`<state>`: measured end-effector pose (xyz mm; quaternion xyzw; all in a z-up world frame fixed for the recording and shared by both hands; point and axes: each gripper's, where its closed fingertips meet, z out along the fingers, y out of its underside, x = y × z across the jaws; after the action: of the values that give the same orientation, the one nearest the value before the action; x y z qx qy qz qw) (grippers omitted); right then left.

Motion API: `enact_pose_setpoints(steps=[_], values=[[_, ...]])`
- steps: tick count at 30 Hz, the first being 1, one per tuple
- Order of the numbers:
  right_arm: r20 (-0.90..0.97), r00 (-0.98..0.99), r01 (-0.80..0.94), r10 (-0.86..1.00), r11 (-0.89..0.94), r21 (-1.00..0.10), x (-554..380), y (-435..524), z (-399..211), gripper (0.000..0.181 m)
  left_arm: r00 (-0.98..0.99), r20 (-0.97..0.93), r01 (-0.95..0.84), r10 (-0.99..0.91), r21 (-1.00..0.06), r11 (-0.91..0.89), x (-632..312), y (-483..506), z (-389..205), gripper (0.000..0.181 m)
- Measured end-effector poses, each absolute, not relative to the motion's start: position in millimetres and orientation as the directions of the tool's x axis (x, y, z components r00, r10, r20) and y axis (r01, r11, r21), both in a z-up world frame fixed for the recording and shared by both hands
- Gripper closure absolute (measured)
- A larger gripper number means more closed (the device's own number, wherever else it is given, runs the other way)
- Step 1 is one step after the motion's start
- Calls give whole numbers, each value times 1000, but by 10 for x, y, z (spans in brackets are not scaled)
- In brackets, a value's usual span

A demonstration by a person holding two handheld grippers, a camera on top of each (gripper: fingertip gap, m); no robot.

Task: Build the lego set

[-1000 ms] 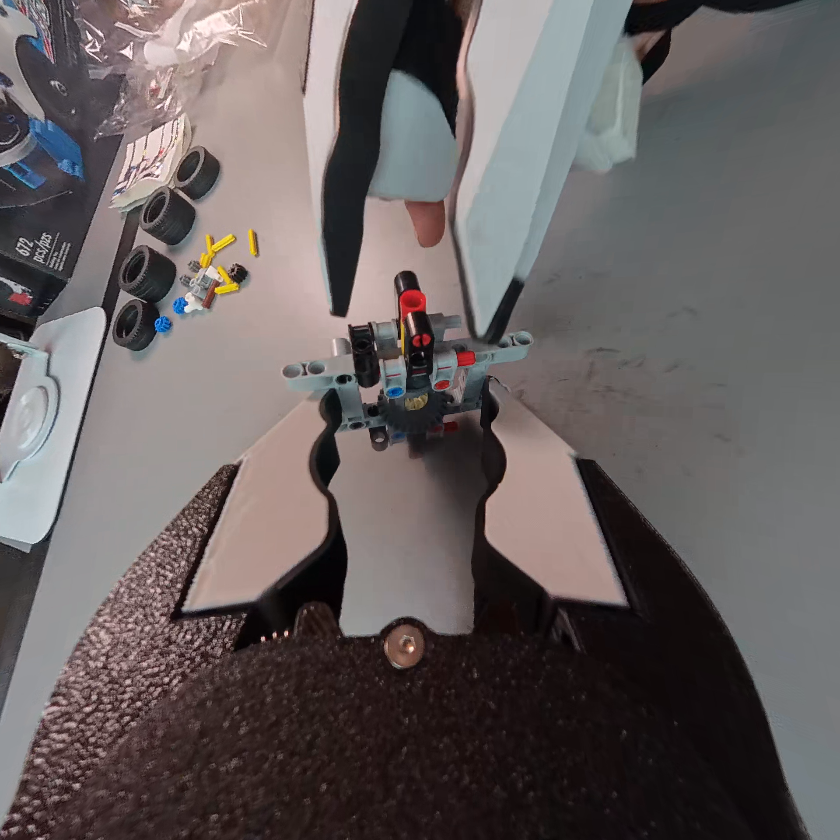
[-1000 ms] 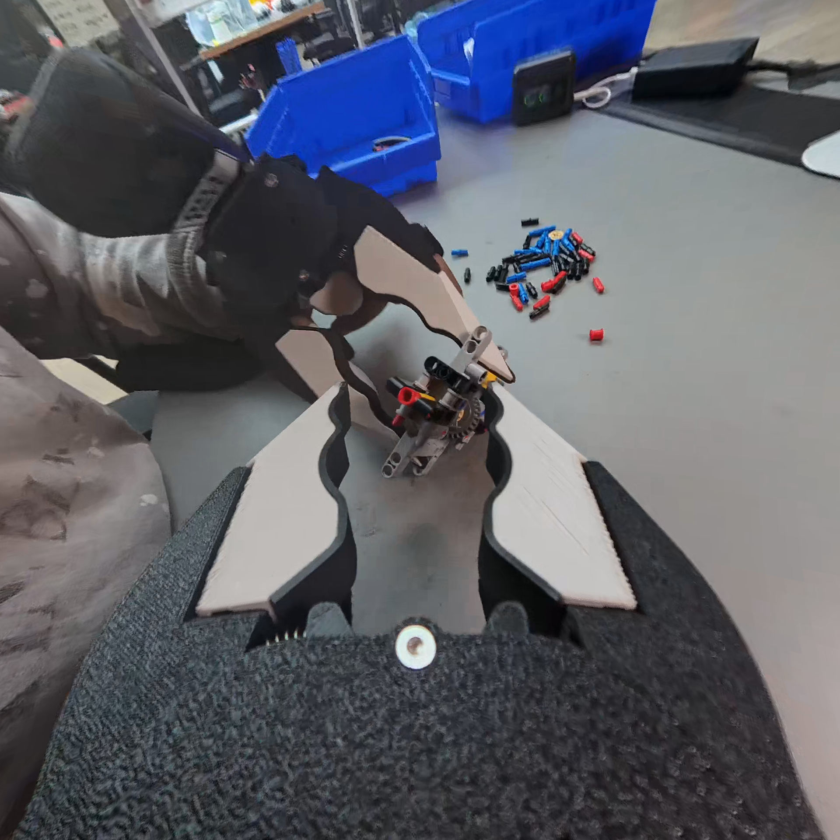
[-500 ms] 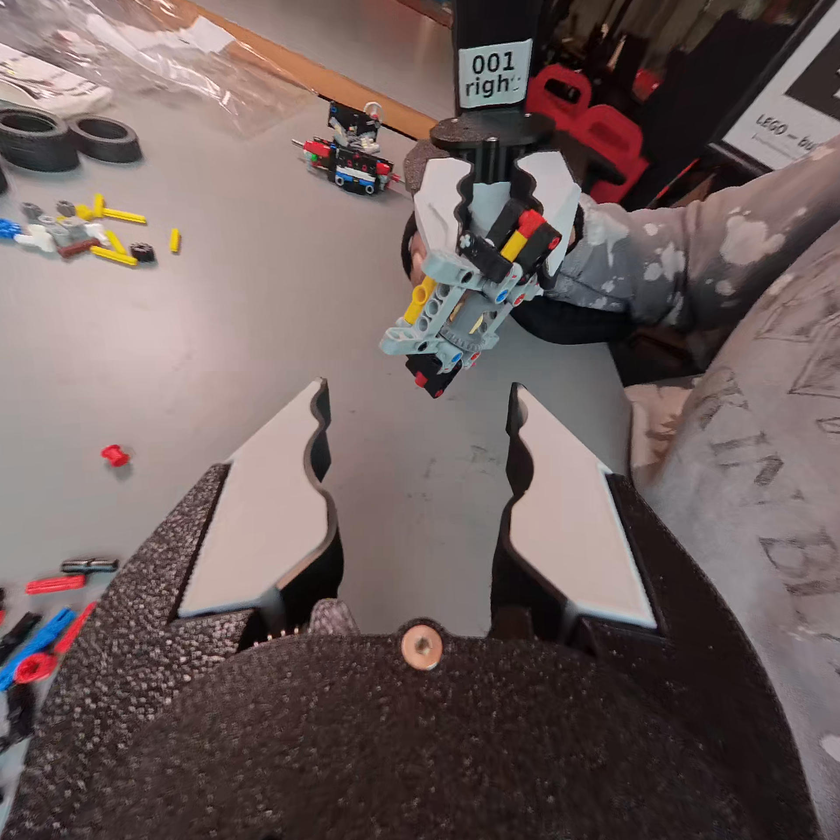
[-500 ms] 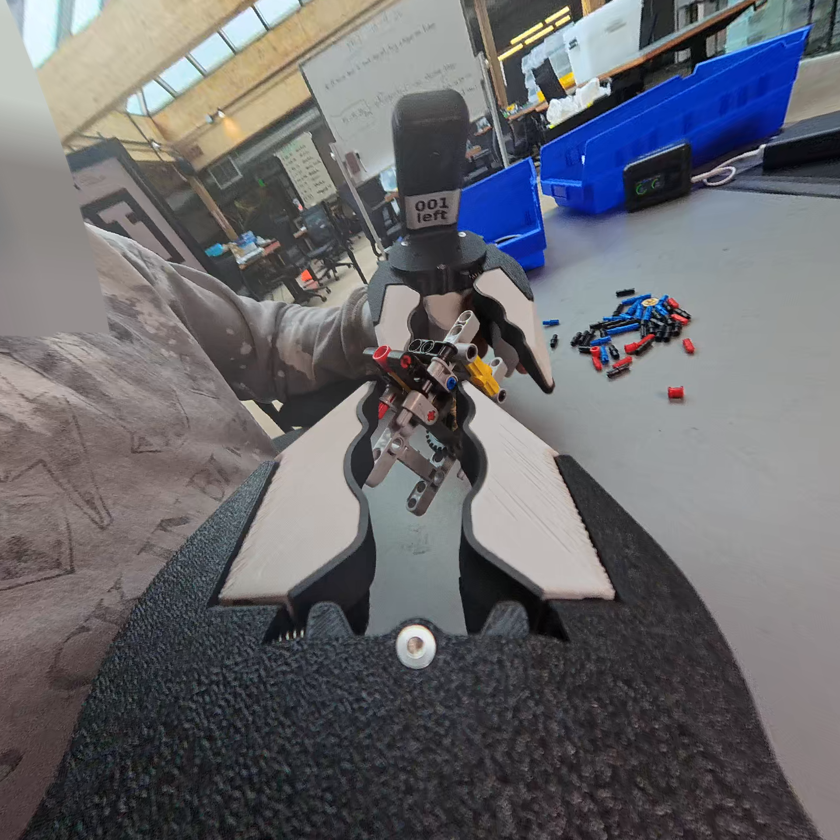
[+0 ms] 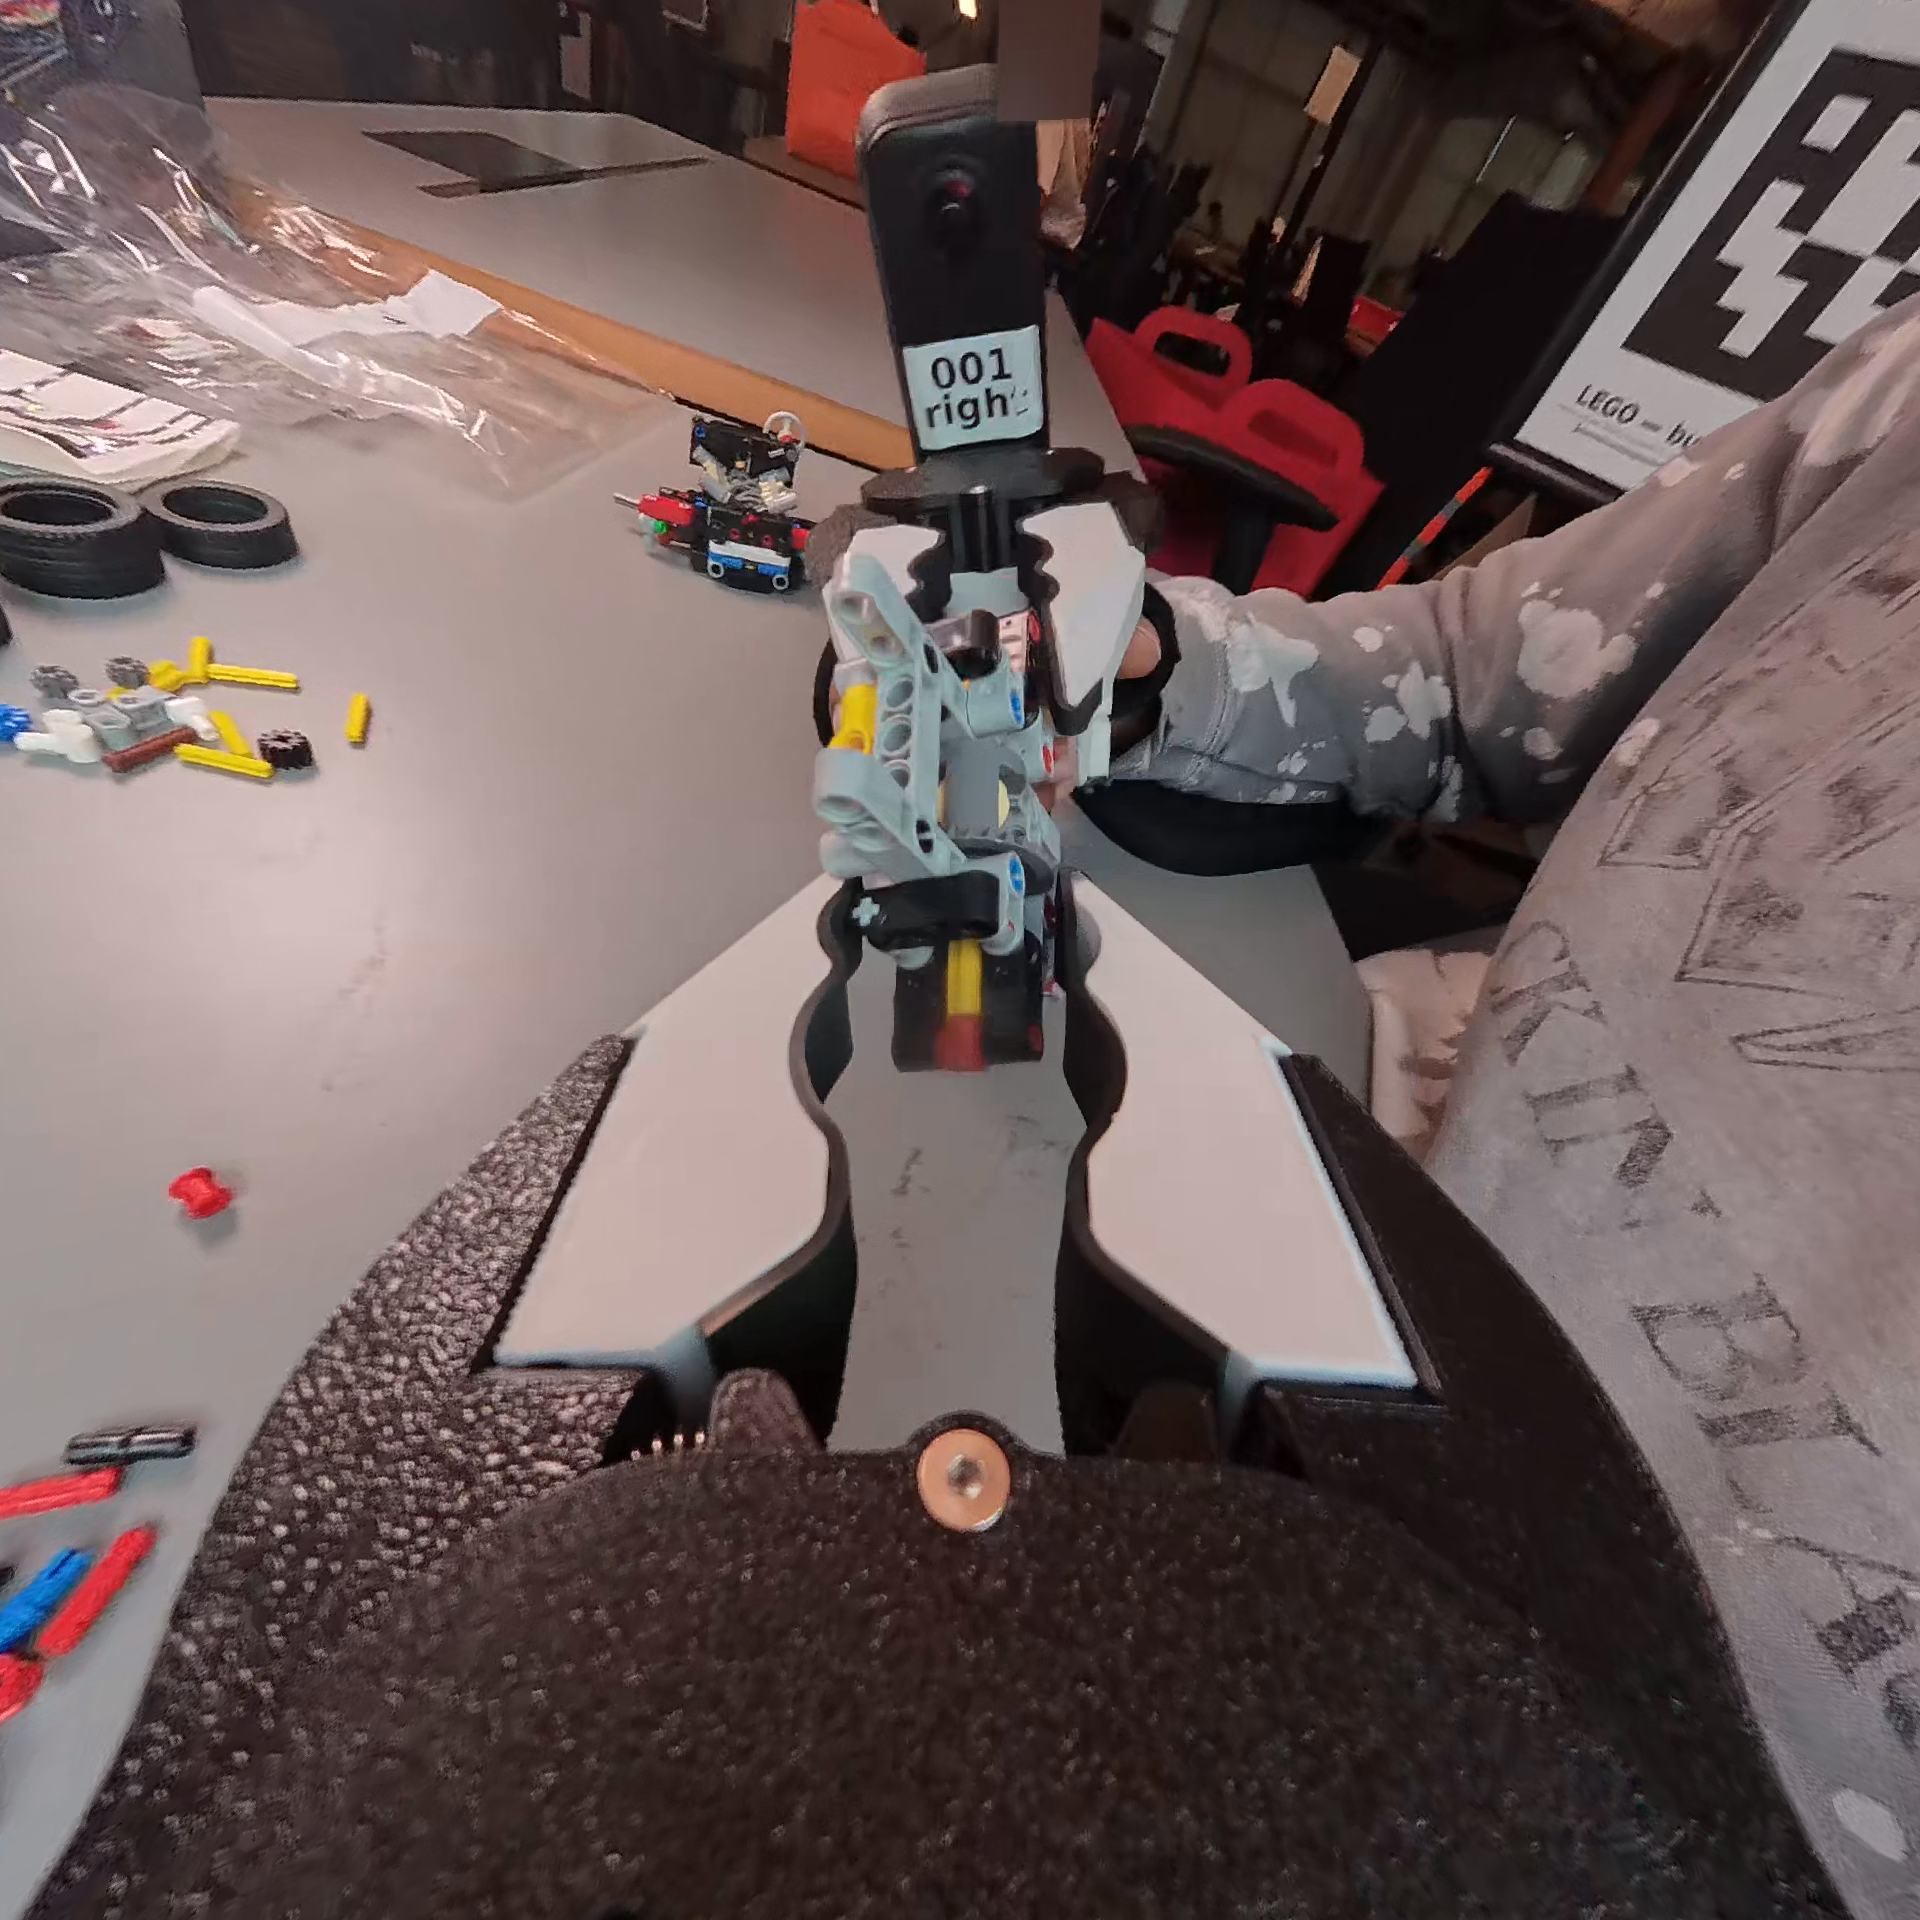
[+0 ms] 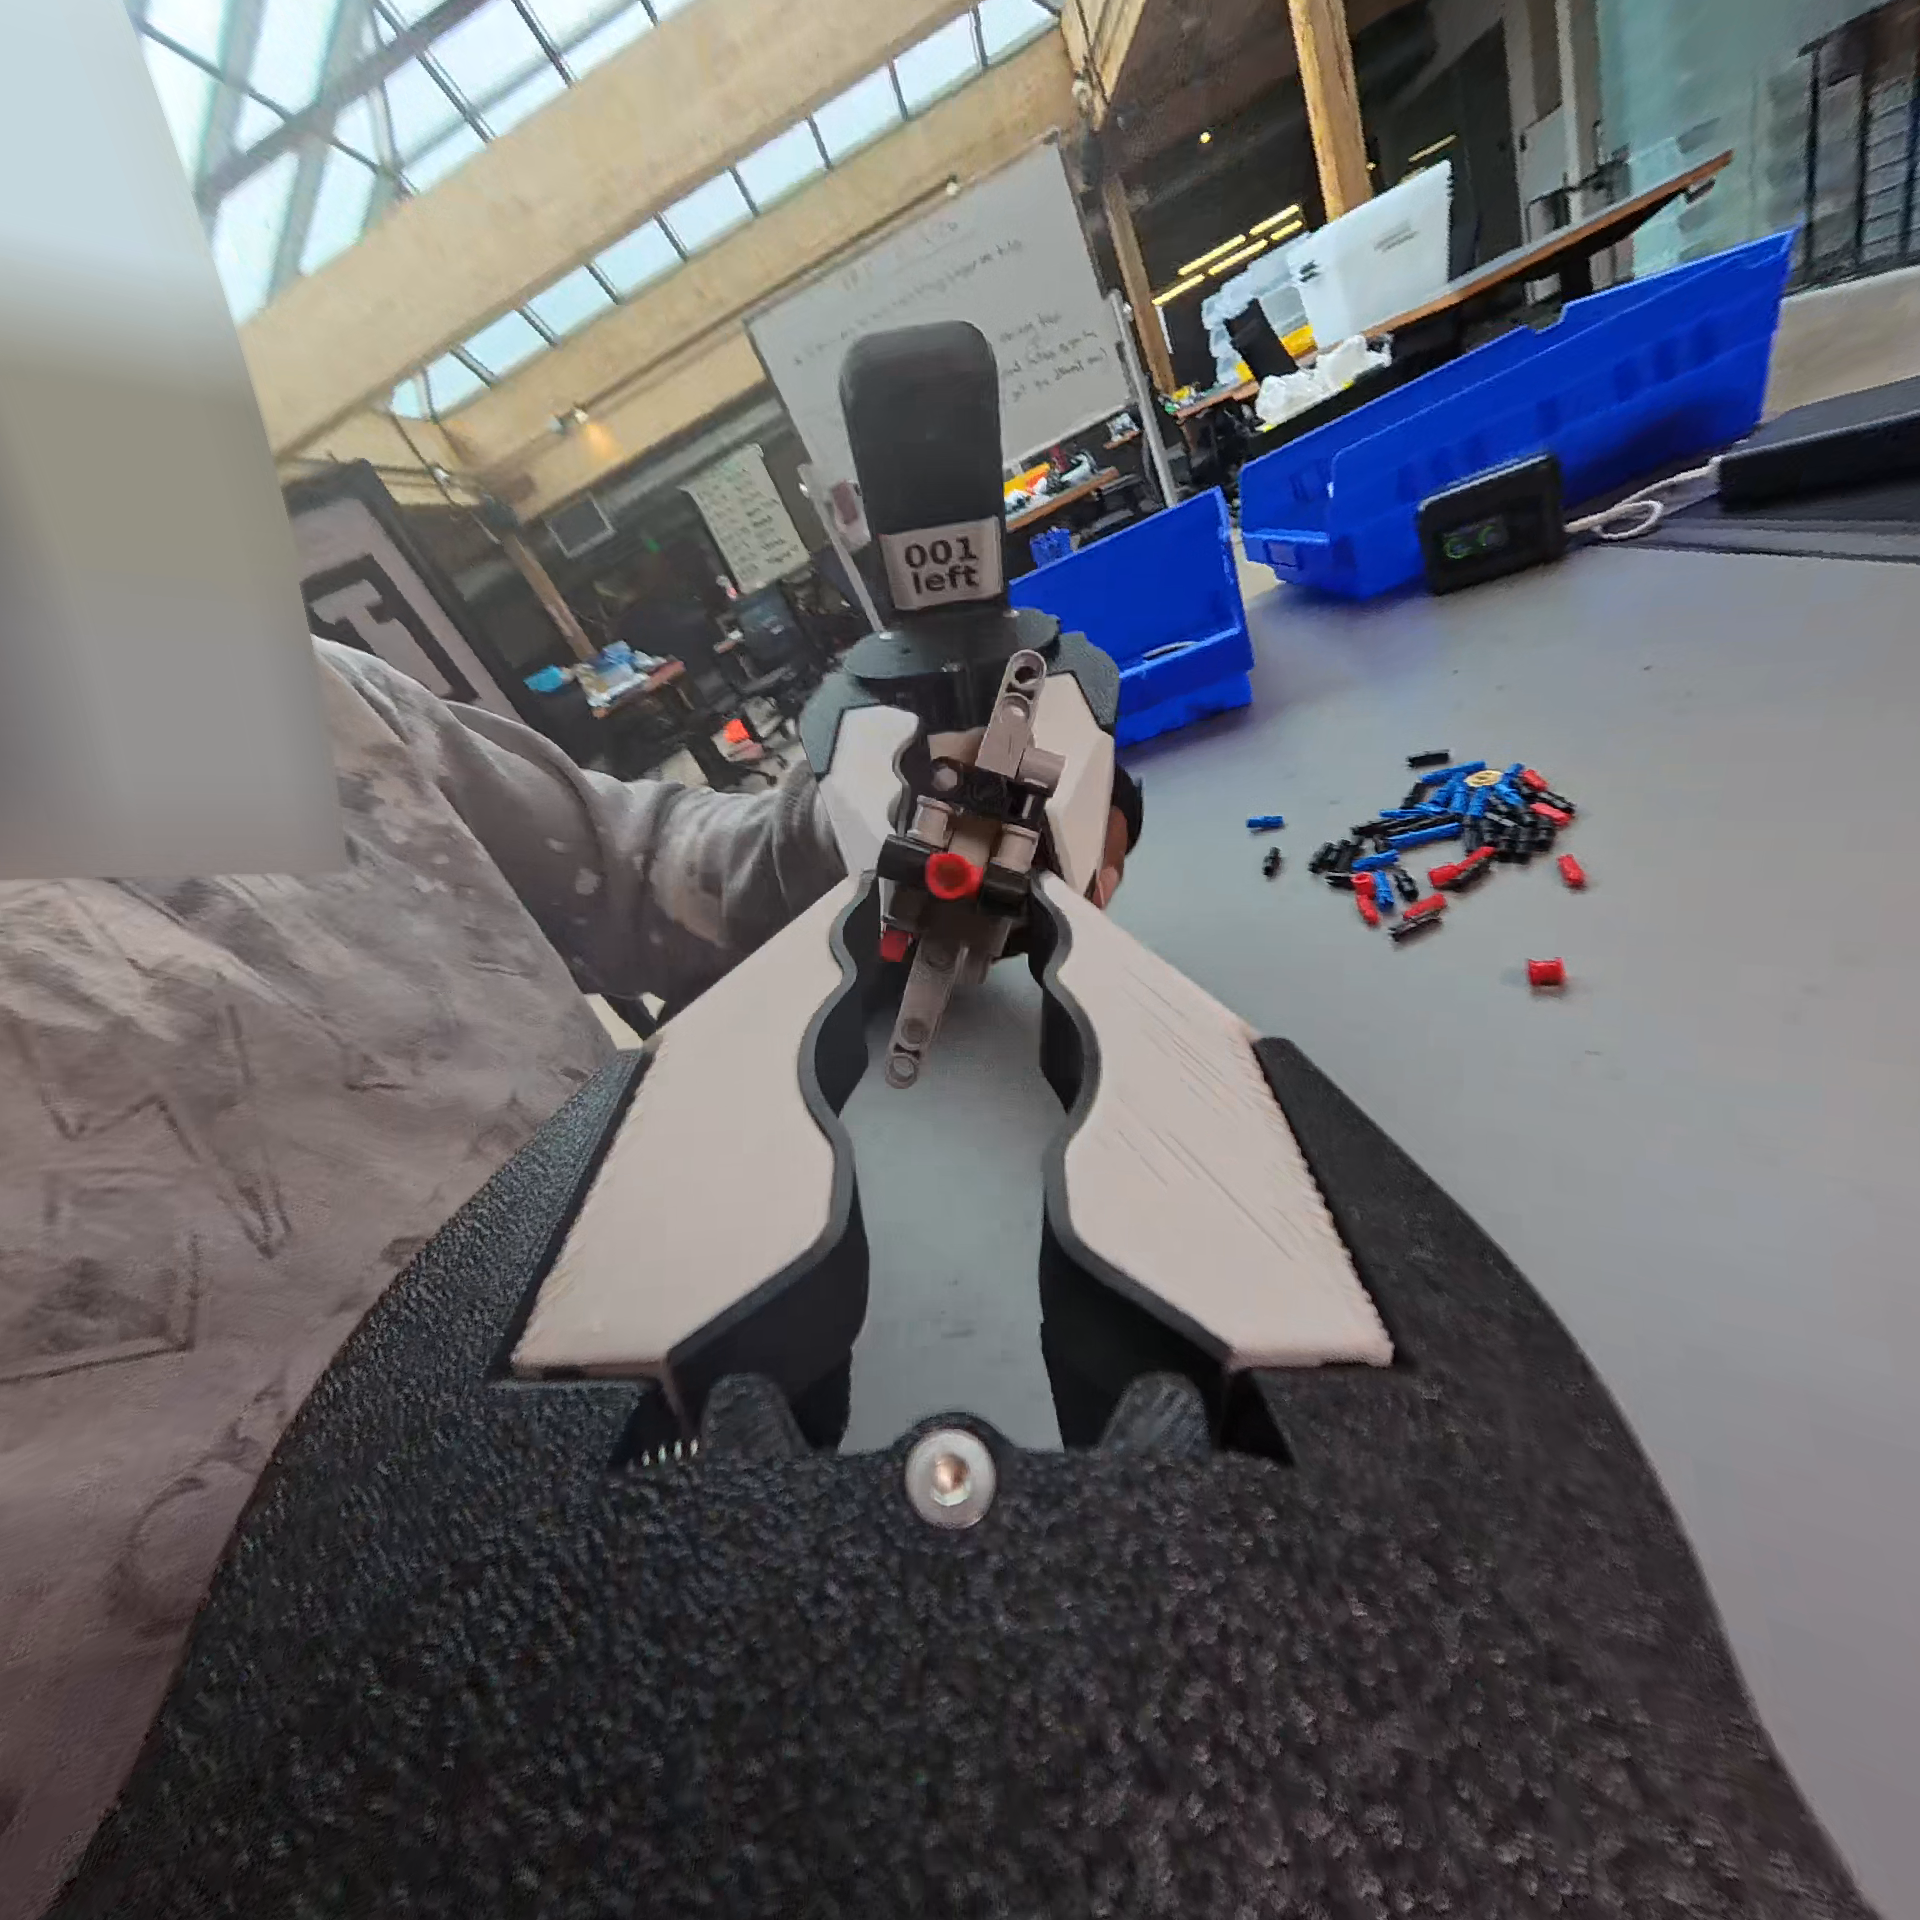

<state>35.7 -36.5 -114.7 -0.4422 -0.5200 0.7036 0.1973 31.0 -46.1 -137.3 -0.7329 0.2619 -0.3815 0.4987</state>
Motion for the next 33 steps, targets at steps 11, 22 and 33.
enact_pose_setpoints(steps=[11,22,33], values=[[-141,-464,155,875,-77,-985,412,-389,-1236,154,664,-144,-382,-733,-909,-167,313,-441,-1548,152],[-73,-485,125,871,-14,-992,449,-405,-1303,154,641,-156,-363,-751,-924,-118,324,-469,-1529,151],[30,-400,221,916,128,-967,382,-272,-1579,138,658,-138,-370,-740,-916,-158,201,-443,-1577,151]])
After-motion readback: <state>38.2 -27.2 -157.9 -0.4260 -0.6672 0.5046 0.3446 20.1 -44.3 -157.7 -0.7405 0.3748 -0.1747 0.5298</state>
